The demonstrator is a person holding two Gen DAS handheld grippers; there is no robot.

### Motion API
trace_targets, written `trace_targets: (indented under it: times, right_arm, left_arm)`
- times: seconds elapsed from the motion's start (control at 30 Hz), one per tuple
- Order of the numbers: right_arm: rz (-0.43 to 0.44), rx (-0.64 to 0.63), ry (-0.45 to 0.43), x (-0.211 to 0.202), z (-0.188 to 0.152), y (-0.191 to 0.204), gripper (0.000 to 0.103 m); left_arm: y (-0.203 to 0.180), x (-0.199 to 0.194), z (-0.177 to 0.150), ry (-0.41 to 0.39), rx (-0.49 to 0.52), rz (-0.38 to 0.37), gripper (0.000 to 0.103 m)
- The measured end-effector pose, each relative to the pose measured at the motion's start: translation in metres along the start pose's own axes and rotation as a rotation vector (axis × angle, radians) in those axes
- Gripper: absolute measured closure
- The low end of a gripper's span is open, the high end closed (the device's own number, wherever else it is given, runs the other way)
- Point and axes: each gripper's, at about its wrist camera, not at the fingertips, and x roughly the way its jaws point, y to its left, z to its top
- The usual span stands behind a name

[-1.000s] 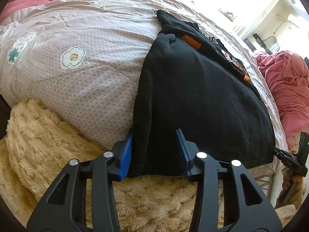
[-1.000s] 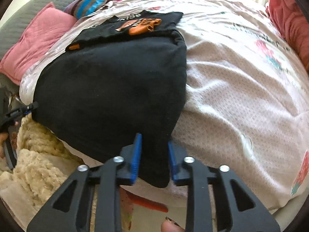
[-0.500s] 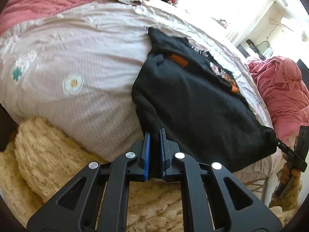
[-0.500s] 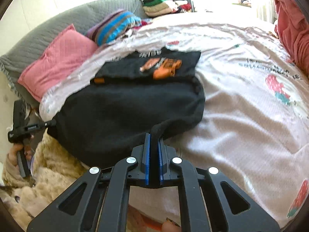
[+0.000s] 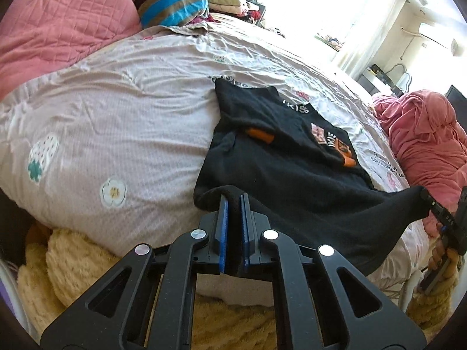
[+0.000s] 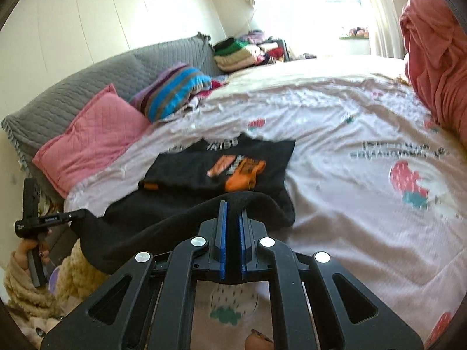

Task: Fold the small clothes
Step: 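Lift the hem with both tools and fold it over toward the collar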

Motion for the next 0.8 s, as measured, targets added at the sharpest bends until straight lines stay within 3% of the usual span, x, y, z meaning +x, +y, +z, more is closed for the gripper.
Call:
trace_targets:
  times: [0.57,0.8]
  right_arm:
    - [-0.036,0.057,-0.096,0.027,0.047,-0.021,0.097]
    - [-0.049,0.062,-0.098,0.047,0.067,-0.028,0.097]
  left_arm:
    - [-0.005,0.021,0.058,-0.034,-0.001,-0.019,0.101]
    - [-0.008,0.028,0.086,-0.060,0.026,0.018,0.101]
